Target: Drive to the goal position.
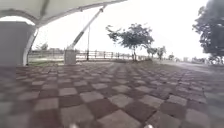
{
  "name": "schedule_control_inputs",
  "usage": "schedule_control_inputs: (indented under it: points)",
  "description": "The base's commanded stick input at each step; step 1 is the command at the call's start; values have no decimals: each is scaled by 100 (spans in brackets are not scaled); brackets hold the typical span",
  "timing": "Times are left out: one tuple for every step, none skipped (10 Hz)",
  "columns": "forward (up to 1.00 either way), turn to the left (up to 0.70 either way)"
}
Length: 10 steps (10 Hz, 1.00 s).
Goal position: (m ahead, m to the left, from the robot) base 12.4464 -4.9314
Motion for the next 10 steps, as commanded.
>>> schedule_control_inputs:
  points:
    - [100, -40]
    - [100, -40]
    - [100, -29]
    - [100, -8]
    - [100, 0]
    - [100, 0]
    - [100, 0]
    - [100, 0]
    - [100, 0]
    - [100, 0]
